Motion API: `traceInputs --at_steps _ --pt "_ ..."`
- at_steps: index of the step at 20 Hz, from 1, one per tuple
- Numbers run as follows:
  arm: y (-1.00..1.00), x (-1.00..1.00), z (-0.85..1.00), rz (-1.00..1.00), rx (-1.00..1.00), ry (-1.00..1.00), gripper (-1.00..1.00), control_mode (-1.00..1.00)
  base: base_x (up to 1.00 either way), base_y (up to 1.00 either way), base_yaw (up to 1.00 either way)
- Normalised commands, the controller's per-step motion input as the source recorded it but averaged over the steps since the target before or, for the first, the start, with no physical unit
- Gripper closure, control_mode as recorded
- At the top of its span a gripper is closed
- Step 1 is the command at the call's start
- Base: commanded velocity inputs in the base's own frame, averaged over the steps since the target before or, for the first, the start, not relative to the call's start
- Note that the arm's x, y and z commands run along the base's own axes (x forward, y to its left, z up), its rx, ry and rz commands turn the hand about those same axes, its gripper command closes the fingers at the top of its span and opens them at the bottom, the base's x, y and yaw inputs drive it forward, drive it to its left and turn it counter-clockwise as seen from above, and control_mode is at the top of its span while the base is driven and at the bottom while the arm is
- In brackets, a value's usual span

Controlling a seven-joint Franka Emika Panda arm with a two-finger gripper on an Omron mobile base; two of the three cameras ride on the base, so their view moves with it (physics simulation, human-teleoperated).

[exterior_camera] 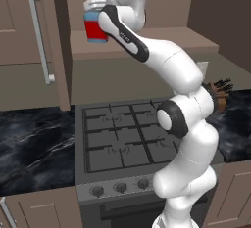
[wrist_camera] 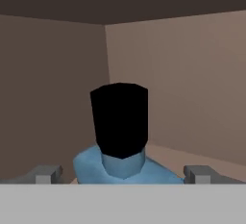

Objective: Open the cabinet directly in front. Then move the liquor and the cup to the dining counter with the jar on it.

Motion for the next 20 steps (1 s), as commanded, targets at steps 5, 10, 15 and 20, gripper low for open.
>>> traceInputs --at_steps 5,10,15,20 --pt "0.16 0.33 0.0 -0.03 0.0 0.0 -1.0 -1.0 0.0 0.0 0.0" --pt "0.1 0.33 0.0 -0.01 0.0 0.0 -1.0 -1.0 0.0 0.0 0.0" --pt "0.04 0.2 0.0 0.0 0.0 0.0 -1.0 -1.0 0.0 0.0 0.0" --pt "0.01 0.0 0.0 0.0 0.0 0.0 1.0 -1.0 0.0 0.0 0.0"
